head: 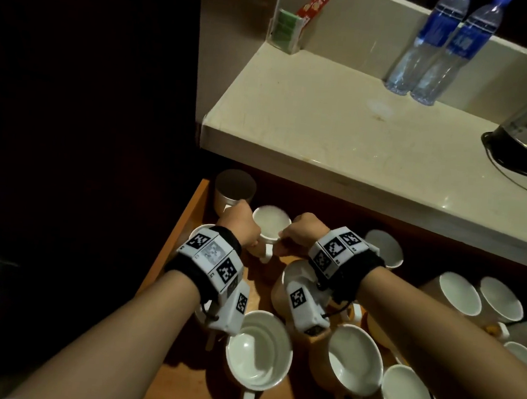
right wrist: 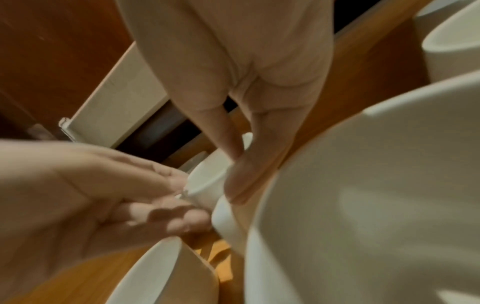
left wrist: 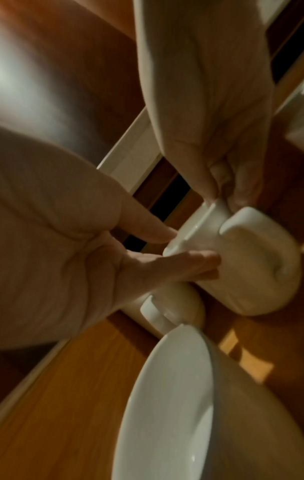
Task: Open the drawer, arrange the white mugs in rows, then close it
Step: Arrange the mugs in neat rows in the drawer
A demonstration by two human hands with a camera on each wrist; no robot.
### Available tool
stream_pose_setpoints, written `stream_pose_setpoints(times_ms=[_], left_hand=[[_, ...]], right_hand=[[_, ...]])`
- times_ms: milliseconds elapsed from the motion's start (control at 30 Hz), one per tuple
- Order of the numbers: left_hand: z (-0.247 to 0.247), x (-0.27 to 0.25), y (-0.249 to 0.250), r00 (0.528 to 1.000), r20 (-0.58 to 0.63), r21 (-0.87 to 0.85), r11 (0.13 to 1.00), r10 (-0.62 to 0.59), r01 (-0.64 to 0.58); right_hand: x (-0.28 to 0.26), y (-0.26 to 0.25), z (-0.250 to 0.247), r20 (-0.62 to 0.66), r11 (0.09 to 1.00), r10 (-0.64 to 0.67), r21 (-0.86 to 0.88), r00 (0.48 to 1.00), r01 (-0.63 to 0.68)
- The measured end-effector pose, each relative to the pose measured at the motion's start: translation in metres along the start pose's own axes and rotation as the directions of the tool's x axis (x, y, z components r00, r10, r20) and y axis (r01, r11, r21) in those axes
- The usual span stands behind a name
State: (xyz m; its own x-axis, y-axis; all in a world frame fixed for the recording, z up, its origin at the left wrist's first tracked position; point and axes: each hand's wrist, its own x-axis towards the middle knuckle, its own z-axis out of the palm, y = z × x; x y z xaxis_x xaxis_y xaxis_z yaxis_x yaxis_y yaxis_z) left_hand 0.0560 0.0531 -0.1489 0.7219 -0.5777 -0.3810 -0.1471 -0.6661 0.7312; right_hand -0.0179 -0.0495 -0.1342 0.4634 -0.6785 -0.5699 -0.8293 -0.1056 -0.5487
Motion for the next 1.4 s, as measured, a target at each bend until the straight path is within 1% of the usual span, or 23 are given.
stream_pose_setpoints(times_ms=[67, 167, 300, 400, 467, 567, 767, 800, 900, 967, 1067, 1100, 1133, 1167, 1233, 1267, 1333, 1400], left_hand=[[0.0, 0.001, 0.002, 1.0, 0.004, -0.018, 1.0, 0.005, -0.005], [-0.002, -0.001, 0.006, 1.0, 0.001, 0.0, 1.0, 0.022, -0.022], [-0.006, -0.007, 0.01, 0.998, 0.023, 0.022, 0.998, 0.064, -0.064], [-0.01, -0.012, 0.012, 0.998, 0.03, 0.052, 0.997, 0.054, -0.056], [-0.011, -0.017, 0.013, 0.998, 0.023, 0.083, 0.995, 0.053, -0.055], [-0.013, -0.02, 0.015, 0.999, 0.019, 0.096, 0.995, 0.038, -0.039], [-0.013, -0.018, 0.013, 1.0, 0.001, 0.147, 0.989, 0.028, -0.028], [-0.013, -0.018, 0.012, 0.999, 0.0, 0.157, 0.987, 0.034, -0.033], [-0.012, -0.018, 0.012, 0.998, 0.008, 0.172, 0.984, 0.055, -0.055], [-0.011, -0.018, 0.012, 0.998, 0.021, 0.185, 0.981, 0.061, -0.064], [-0.01, -0.02, 0.011, 0.995, 0.046, 0.208, 0.974, 0.083, -0.091], [-0.009, -0.021, 0.011, 0.994, 0.058, 0.209, 0.973, 0.092, -0.102], [-0.007, -0.022, 0.011, 0.992, 0.073, 0.206, 0.972, 0.098, -0.111], [-0.006, -0.023, 0.011, 0.991, 0.092, 0.202, 0.972, 0.101, -0.118], [-0.002, -0.027, 0.013, 0.984, 0.149, 0.189, 0.974, 0.096, -0.124], [0.0, -0.03, 0.014, 0.979, 0.18, 0.175, 0.977, 0.092, -0.124], [0.004, -0.034, 0.016, 0.969, 0.229, 0.138, 0.983, 0.092, -0.126], [0.007, -0.038, 0.018, 0.958, 0.267, 0.124, 0.982, 0.106, -0.143]], right_hand=[[-0.003, -0.004, -0.001, -0.031, 1.0, 0.009, -0.004, 0.999, -0.01], [-0.006, -0.01, -0.005, -0.047, 0.999, 0.032, -0.016, 0.998, -0.033], [-0.004, -0.018, -0.003, -0.099, 0.998, 0.036, 0.047, 0.994, -0.032], [0.006, -0.021, -0.001, -0.135, 0.998, 0.046, 0.054, 0.99, -0.039], [0.013, -0.024, 0.0, -0.122, 0.996, 0.036, 0.085, 0.992, -0.026], [0.03, -0.023, 0.002, -0.121, 0.998, 0.031, 0.057, 0.992, -0.025], [0.018, -0.028, -0.001, -0.165, 1.0, 0.026, 0.021, 0.986, -0.023], [0.019, -0.027, -0.001, -0.167, 0.999, 0.031, 0.045, 0.986, -0.024], [0.024, -0.023, -0.001, -0.103, 0.99, 0.021, 0.142, 0.994, -0.006], [0.023, -0.018, -0.002, -0.065, 0.977, -0.018, 0.212, 0.998, 0.032], [0.008, -0.011, -0.013, -0.085, 0.957, -0.085, 0.271, 0.993, 0.105], [0.005, -0.006, -0.019, -0.08, 0.957, -0.11, 0.262, 0.991, 0.127], [-0.001, 0.0, -0.024, -0.065, 0.972, -0.137, 0.184, 0.988, 0.147], [-0.008, 0.006, -0.03, -0.044, 0.984, -0.166, 0.056, 0.985, 0.168], [-0.02, 0.018, -0.039, 0.009, 0.956, -0.206, -0.212, 0.979, 0.203], [-0.026, 0.025, -0.043, 0.034, 0.93, -0.199, -0.307, 0.979, 0.2], [-0.034, 0.036, -0.046, 0.07, 0.883, -0.177, -0.43, 0.982, 0.19], [-0.042, 0.045, -0.048, 0.079, 0.842, -0.167, -0.507, 0.983, 0.184]])
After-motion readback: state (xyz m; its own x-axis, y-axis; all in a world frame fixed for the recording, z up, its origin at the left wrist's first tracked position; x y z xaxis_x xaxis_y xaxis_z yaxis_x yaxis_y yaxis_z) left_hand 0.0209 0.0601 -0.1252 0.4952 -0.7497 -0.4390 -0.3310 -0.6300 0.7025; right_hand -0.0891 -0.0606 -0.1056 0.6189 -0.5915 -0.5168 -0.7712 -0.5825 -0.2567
